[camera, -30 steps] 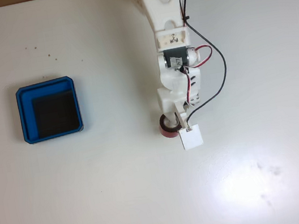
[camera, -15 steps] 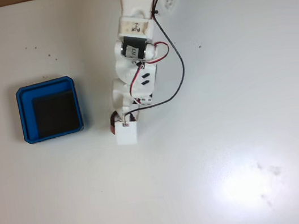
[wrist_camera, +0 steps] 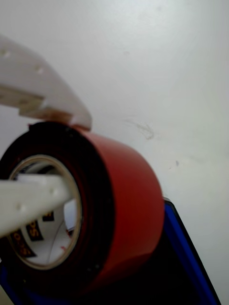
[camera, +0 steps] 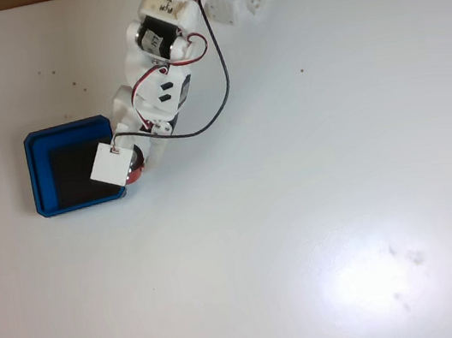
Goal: Pick the red roll and drop it in the blue box
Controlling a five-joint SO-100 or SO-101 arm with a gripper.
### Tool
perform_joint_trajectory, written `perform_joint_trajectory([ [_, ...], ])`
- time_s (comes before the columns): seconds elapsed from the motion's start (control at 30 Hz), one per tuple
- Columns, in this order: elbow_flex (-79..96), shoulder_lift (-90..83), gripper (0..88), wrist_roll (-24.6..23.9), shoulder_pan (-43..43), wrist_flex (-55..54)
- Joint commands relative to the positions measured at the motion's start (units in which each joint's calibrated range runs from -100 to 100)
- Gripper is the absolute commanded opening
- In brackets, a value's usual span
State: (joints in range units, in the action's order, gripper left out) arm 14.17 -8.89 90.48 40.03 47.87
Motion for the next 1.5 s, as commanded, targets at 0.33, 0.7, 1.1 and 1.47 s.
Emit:
perform_joint_trajectory([
  [0.33,-4.0,0.2,0.5,0.5,10.0,-1.2],
  [0.7,-15.7,11.7,0.5,0.4,14.0,-1.2],
  [1.1,-17.0,18.5,0.5,0.4,16.0,-1.2],
  [1.47,-17.3,18.8,0.5,0.1,15.9,-1.2],
])
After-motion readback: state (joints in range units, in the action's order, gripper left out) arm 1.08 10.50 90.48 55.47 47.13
